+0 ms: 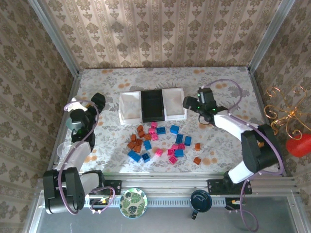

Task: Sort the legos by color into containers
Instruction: Rotate the container at the top-center of the table.

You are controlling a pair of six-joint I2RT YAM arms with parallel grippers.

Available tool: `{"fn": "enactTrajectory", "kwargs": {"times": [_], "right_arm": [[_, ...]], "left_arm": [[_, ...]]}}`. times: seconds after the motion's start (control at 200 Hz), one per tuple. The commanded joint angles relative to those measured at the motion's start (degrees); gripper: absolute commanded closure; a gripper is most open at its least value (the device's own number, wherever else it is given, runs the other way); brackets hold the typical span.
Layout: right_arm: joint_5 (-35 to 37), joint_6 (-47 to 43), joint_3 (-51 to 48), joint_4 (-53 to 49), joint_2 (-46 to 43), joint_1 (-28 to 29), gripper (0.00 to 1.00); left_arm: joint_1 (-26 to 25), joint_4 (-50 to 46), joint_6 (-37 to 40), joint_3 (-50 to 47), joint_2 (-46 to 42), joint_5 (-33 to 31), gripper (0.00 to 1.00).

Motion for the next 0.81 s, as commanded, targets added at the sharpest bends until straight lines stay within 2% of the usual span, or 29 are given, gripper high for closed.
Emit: {"fn": "enactTrajectory", "kwargs": {"times": [0.0, 0.15, 0.215, 0.4, 0.625, 0.8], "right_arm": [[0.6, 1.0, 4.2, -2.5, 4.8, 1.2, 0.19], [4.0, 3.7, 9.1, -5.3, 10.2, 1.6, 0.30], [5.3, 4.4, 11.1, -6.7, 12.2, 1.8, 0.35], [6.7, 5.1, 13.8, -8.3, 15.7, 2.3, 0.47], [8.7, 4.4, 15.1, -10.3, 17.2, 2.6, 0.61], [10.5, 5.9, 14.8, -12.0, 16.7, 2.7, 0.68]], "left_arm": [[-3.1, 0.0, -0.7, 0.1, -3.5, 1.4, 0.00], [-8.5, -4.9, 2.3, 0.5, -7.1, -0.2, 0.00], [-11.6, -10.0, 4.3, 2.0, -8.3, -1.1, 0.00], [-19.6, -22.3, 9.5, 5.0, -11.8, -5.1, 0.08], [-24.7, -28.0, 12.7, 3.9, -17.2, -9.3, 0.08], [-26.0, -30.3, 13.2, 2.3, -19.3, -9.9, 0.07]]}}
